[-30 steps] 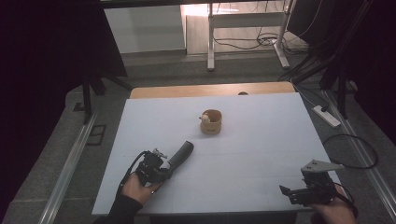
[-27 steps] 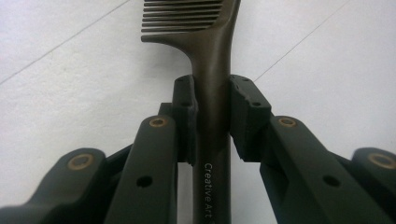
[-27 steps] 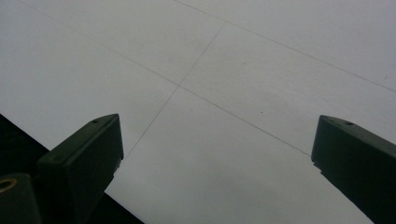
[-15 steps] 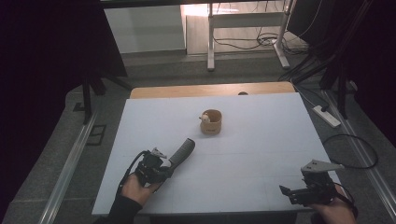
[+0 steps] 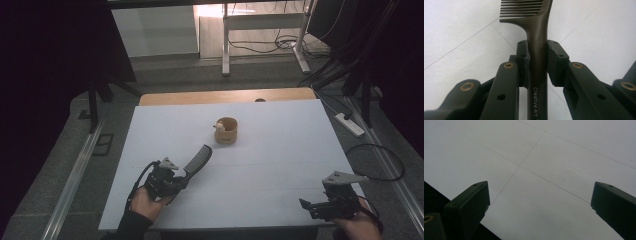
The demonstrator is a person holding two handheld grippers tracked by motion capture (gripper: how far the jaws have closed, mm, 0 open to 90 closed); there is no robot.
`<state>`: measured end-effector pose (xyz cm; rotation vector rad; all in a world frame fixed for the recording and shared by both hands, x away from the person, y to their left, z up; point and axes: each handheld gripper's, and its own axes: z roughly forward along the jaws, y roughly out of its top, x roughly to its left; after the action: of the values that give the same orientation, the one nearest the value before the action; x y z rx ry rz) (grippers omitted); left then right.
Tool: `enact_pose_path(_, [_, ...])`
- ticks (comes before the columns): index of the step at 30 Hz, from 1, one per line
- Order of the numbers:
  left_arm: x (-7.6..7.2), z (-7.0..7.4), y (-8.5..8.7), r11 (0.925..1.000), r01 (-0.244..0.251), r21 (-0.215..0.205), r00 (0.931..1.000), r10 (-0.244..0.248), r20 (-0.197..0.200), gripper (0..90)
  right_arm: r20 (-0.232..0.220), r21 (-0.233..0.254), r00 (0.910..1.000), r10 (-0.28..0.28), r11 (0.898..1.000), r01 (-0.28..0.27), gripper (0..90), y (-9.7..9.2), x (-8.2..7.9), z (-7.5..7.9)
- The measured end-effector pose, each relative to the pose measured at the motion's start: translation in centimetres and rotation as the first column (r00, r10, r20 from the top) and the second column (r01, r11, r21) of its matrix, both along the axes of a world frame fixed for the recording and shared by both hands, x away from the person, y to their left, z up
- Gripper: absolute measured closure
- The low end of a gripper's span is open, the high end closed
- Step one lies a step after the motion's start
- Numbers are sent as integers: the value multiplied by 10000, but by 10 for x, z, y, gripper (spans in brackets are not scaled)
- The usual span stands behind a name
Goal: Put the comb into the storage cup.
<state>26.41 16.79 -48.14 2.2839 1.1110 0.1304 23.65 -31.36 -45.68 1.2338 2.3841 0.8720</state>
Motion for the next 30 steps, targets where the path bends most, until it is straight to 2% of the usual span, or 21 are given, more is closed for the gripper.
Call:
enact_pose_path(6, [-1, 3, 0, 9994, 161, -313, 9997, -156, 170, 719, 5, -1, 10000, 8, 10000, -8, 25, 0, 0, 0])
enact_pose_path(15, [-6, 8, -3, 9964, 406, -744, 9973, -358, 637, 719, 51, 34, 10000, 28, 10000, -28, 21, 0, 0, 0])
enact_pose_path(23, [-10, 13, -6, 9879, 661, -1405, 9934, -520, 1018, 719, 151, 101, 9998, 112, 9999, -114, 15, -1, -1, 1])
enact_pose_path(26, [-11, 15, -8, 9816, 855, -1708, 9917, -673, 1095, 719, 176, 141, 9997, 155, 9998, -157, 14, -1, -2, 1])
enact_pose_path(30, [-13, 16, -12, 9776, 1086, -1800, 9892, -884, 1168, 719, 255, 182, 9994, 230, 9996, -235, 11, -1, -2, 2])
